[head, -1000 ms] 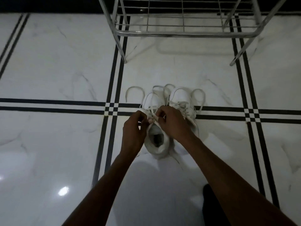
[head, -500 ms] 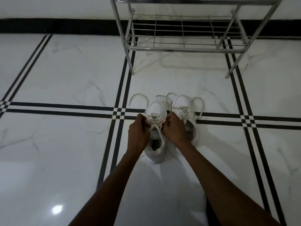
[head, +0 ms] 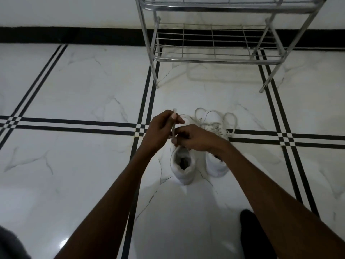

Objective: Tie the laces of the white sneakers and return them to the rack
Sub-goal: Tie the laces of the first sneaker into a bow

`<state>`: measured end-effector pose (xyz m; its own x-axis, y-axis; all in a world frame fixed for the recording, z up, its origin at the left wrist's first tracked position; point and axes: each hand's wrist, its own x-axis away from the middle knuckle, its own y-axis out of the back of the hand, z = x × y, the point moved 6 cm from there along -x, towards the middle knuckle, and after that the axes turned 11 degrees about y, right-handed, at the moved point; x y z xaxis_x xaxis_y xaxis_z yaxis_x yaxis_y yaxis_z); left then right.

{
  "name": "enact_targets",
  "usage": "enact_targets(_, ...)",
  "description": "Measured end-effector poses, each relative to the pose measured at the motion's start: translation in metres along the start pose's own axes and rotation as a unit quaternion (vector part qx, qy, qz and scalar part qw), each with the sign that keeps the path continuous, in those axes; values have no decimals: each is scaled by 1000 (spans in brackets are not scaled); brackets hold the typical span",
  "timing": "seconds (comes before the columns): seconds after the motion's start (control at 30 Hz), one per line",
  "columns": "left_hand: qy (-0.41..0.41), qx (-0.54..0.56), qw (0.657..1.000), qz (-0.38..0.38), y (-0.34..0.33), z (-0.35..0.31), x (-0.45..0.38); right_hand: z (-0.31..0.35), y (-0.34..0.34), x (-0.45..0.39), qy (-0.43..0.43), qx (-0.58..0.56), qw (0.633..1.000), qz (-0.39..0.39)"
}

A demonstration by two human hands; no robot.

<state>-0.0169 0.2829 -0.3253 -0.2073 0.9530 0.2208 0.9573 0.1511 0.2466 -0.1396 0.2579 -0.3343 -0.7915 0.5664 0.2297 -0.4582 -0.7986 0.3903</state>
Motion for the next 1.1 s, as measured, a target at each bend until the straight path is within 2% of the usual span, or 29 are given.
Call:
enact_targets(0.13, 52, -36, 997, 46, -9, 25, -1, 7, 29, 4, 33, 130, 987, -89)
enact_targets(0.23, 75, 11, 997, 34, -14, 33, 2, 4, 37, 9, 48, 199, 974, -95)
enact_targets(0.27, 87, 33, 995, 25, -15, 36, 1, 3, 39, 10, 58, 201, 970, -120)
enact_targets(0.4, 124, 63, 990, 18, -20, 44, 1, -7, 47, 17, 65, 154, 945, -280)
enact_targets(0.53, 42, -64, 996, -37, -15, 36, 2, -28, 48, 24, 29, -11, 932, -360)
enact_targets(0.6, 18, -123, 991, -50, -13, 37, 0, -33, 47, 25, 20, -74, 927, -368)
enact_targets(0.73, 20, -265, 962, -68, -7, 53, -9, -25, 38, 24, 28, -171, 927, -333)
enact_targets(0.93, 28, -182, 983, -25, -8, 42, -2, -25, 36, 18, 25, -257, 918, -301)
enact_targets(1.0, 28, -162, 986, -25, -1, 38, 3, -30, 36, 16, -5, -274, 915, -295)
enact_targets(1.03, 41, -173, 983, -38, 6, 39, 6, -35, 40, 19, -35, -236, 922, -304)
enact_targets(1.07, 56, -203, 976, -61, 16, 43, 8, -43, 48, 25, -76, -132, 935, -320)
enact_targets(1.1, 82, -264, 956, -103, 30, 50, 12, -52, 58, 33, -116, 25, 937, -329)
